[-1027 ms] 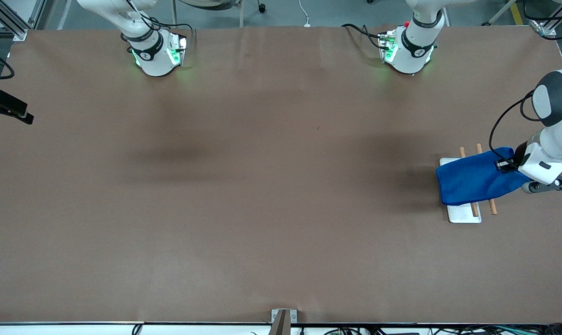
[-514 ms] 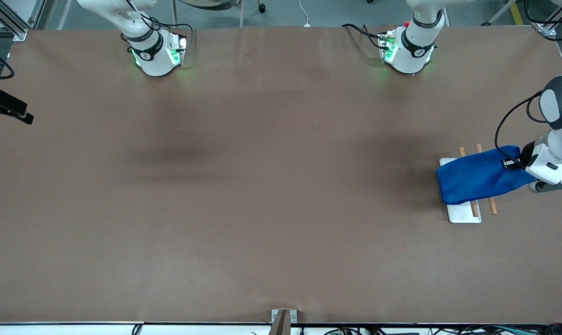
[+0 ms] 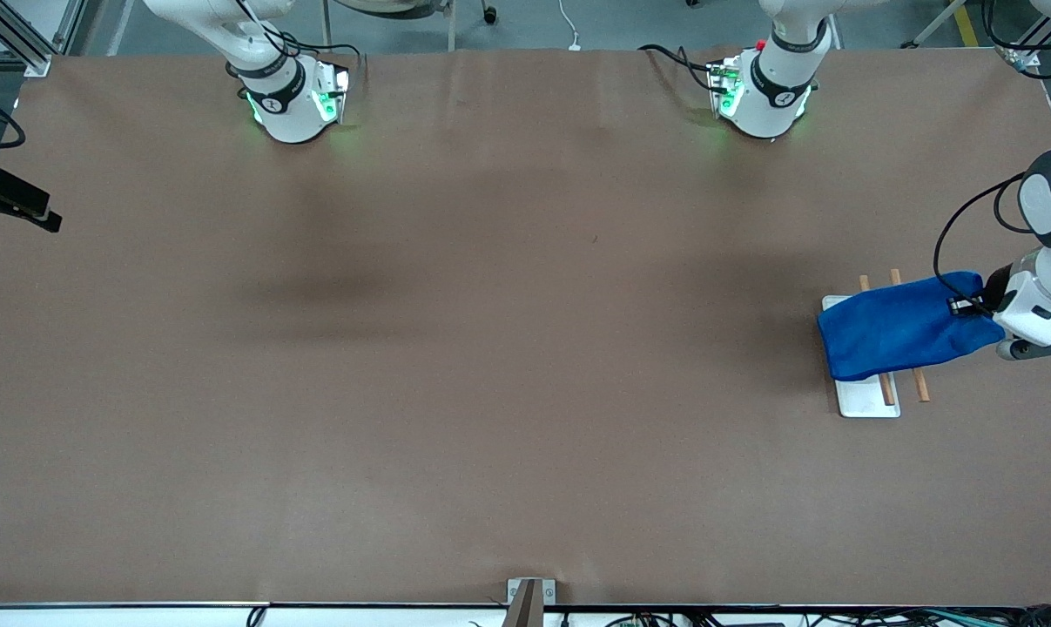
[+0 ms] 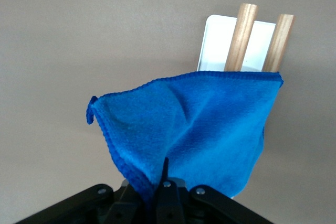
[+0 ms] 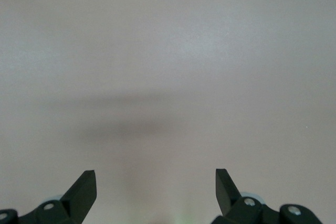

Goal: Right arm passes towel to left arm to hang

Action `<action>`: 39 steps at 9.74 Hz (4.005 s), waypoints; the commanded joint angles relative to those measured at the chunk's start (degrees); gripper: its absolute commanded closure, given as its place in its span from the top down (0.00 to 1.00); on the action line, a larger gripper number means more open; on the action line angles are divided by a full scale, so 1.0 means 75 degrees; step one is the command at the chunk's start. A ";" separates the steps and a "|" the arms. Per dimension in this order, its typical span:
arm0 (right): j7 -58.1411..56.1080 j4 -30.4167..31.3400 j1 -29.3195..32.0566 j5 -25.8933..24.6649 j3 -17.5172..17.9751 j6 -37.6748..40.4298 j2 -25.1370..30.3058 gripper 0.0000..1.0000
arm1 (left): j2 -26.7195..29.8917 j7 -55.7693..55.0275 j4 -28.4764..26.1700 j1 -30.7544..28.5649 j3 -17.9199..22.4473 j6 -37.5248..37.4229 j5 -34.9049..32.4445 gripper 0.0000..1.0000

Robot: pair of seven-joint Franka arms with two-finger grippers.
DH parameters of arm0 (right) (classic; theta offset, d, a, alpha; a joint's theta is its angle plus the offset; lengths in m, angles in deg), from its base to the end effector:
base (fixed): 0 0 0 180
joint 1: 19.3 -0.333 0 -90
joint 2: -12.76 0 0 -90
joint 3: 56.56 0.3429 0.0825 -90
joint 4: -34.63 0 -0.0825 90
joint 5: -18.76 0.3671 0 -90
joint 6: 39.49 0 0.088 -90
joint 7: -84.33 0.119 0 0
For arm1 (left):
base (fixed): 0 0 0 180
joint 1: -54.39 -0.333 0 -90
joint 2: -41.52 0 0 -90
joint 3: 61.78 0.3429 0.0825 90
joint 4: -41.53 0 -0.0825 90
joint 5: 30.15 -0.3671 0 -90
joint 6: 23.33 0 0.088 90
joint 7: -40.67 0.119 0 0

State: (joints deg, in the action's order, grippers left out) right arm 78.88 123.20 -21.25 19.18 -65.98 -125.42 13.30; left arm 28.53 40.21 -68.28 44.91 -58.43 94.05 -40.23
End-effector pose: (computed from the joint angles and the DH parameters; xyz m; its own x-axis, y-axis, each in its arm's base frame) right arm 0.5225 -0.0681 0.6495 0.9988 -0.0346 -0.0358 -0.0350 -0.9993 -0.0123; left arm 0.5708 0.1400 0.3935 0.9837 0.1494 -0.0998 0.1322 -0.9781 -0.1609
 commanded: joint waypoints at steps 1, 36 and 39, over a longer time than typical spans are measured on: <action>-0.0128 0.0156 0.0073 -0.0045 0.0025 -0.0004 0.0150 1.00 | -0.0329 0.0177 0.0027 -0.0014 0.0126 0.0216 -0.0144 0.05; -0.0116 0.0180 0.0073 -0.0021 0.0013 -0.0003 0.0138 1.00 | 0.2284 -0.0514 0.2348 0.0935 -0.1701 -0.4283 0.1461 1.00; -0.0116 0.0180 0.0085 -0.0021 0.0013 -0.0015 0.0138 1.00 | 0.2213 -0.0514 0.2418 0.0935 -0.1701 -0.4283 0.1450 1.00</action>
State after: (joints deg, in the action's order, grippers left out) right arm 78.41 123.43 -21.12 19.18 -66.20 -125.35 13.30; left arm 45.92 36.06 -49.15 52.36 -70.80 62.17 -29.74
